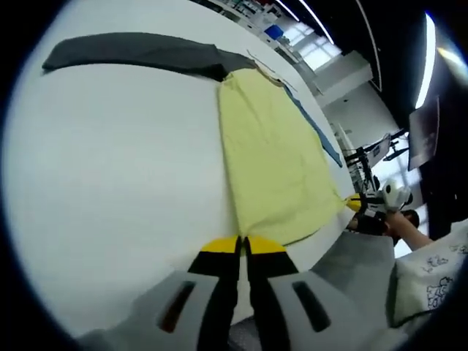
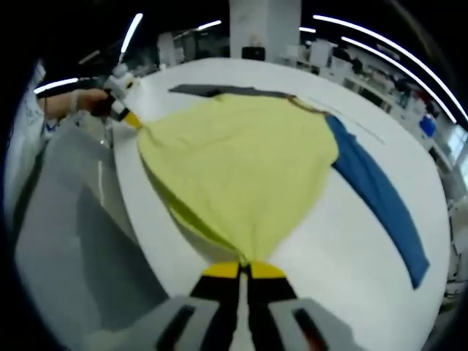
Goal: Fold the garment on the visible template until the final outline fits inside the template.
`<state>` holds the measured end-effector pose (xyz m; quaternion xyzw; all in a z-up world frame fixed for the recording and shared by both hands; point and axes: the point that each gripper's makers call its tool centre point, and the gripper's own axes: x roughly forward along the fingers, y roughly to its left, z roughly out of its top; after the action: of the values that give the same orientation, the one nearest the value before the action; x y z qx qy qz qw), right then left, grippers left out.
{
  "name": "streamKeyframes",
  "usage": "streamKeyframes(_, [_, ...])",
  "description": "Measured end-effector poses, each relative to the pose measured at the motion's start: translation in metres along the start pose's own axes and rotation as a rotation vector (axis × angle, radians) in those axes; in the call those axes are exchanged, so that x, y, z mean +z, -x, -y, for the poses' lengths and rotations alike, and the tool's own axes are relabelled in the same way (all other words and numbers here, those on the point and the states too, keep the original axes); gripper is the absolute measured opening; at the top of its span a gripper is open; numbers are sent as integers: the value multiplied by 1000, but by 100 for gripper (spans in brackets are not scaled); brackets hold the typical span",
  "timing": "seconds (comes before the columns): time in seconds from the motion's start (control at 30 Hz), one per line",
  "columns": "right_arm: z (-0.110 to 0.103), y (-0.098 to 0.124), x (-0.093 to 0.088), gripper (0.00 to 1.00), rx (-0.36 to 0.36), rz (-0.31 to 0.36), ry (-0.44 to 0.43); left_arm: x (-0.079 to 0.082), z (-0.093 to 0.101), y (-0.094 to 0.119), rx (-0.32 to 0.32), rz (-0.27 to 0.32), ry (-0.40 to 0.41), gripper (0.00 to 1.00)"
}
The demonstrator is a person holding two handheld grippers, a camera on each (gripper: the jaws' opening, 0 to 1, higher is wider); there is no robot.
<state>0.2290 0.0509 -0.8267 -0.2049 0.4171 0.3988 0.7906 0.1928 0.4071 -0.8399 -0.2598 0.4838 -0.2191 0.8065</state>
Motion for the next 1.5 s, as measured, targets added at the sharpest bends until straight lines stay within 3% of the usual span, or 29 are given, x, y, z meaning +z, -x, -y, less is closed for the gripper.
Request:
streamKeyframes(0.2, [1, 1, 0, 1, 11, 13, -23, -1, 6, 4, -6, 9, -60, 1])
streamKeyframes(0.33, [6, 4, 2, 28, 6, 50, -61, 3, 8, 8, -26, 25, -114, 17])
streamKeyframes(0.57, [13, 8, 13, 66, -31, 139, -138, 23, 16, 13, -54, 120, -294, 48])
streamKeyframes(0.67, [15, 9, 15, 75, -48, 144, -142, 30, 18, 13, -41, 143, -365, 67])
streamKeyframes(0.77, [20, 10, 20, 82, -61, 171, -160, 39, 21, 15, -31, 172, -402, 72])
streamKeyframes(0.93, [34, 11, 20, 97, -97, 198, -190, 46, 30, 14, -37, 208, -419, 92])
streamKeyframes(1.0, [43, 13, 18, 99, -116, 202, -221, 52, 32, 16, -21, 242, -453, 98])
streamKeyframes(1.2, [63, 19, 13, 99, -162, 231, -309, 74, 38, 28, -12, 356, -553, 99])
streamKeyframes(1.33, [80, 23, 13, 99, -188, 273, -379, 84, 41, 34, 16, 375, -658, 99])
streamKeyframes(1.5, [103, 33, 12, 99, -204, 305, -470, 87, 44, 34, -8, 380, -652, 99])
